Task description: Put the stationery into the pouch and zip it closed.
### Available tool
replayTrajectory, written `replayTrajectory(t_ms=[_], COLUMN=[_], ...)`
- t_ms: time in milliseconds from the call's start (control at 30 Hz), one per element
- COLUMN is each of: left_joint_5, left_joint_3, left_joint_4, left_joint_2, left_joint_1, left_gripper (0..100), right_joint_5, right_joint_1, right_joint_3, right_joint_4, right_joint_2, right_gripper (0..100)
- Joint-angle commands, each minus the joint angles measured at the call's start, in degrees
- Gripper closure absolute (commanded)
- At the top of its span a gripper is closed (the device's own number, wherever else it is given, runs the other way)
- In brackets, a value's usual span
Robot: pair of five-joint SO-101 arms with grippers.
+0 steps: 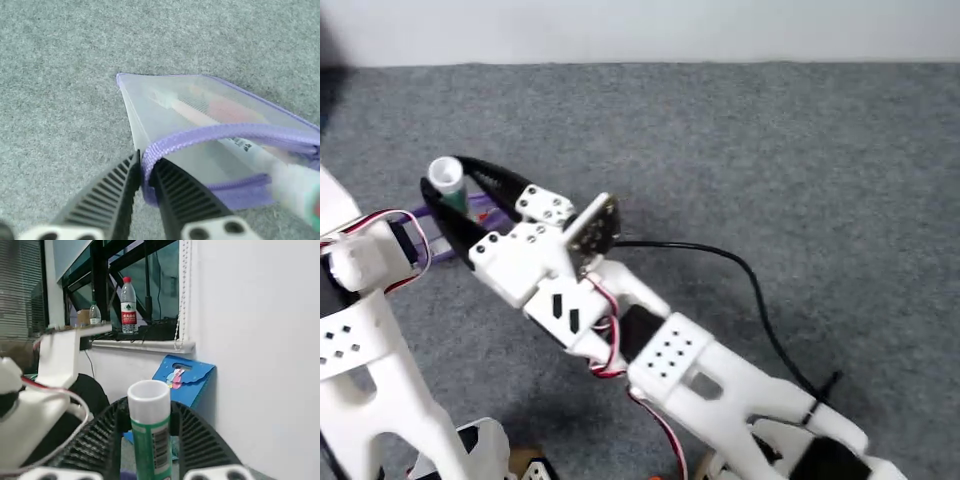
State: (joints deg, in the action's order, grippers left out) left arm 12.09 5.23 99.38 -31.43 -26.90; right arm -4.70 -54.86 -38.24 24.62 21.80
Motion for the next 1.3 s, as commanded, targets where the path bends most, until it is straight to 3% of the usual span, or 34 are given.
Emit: replayTrajectory(t_ms=[0, 267, 500, 733, 1000, 1133, 1267], left_joint_5=[-0.4, -0.4, -0.4, -0.4, -0.4, -0.4, -0.4], left_joint_3=[0.0, 0.0, 0.0, 0.0, 0.0, 0.0, 0.0], left_joint_4=[1.0, 1.0, 1.0, 1.0, 1.0, 1.0, 1.0], left_joint_2=[-0.4, -0.4, -0.4, -0.4, -0.4, -0.4, -0.4], left_joint_1=[0.0, 0.0, 0.0, 0.0, 0.0, 0.0, 0.0], left_gripper=[99, 99, 99, 99, 99, 99, 99], right_joint_5=[0.6, 1.1, 0.7, 0.7, -2.5, -4.0, -3.9], right_joint_1=[-0.7, -1.9, -2.9, -1.2, 9.8, 10.1, 9.5], right_joint_3=[0.6, 0.6, 3.1, 4.7, 4.5, 4.3, 2.3], right_joint_4=[4.7, 3.5, -15.1, -26.1, -44.1, -54.4, -54.1], right_joint_2=[-2.8, -8.9, -3.5, 5.4, 12.2, 12.0, 8.8], right_gripper=[99.1, 97.9, 73.5, 79.2, 82.9, 77.7, 70.2])
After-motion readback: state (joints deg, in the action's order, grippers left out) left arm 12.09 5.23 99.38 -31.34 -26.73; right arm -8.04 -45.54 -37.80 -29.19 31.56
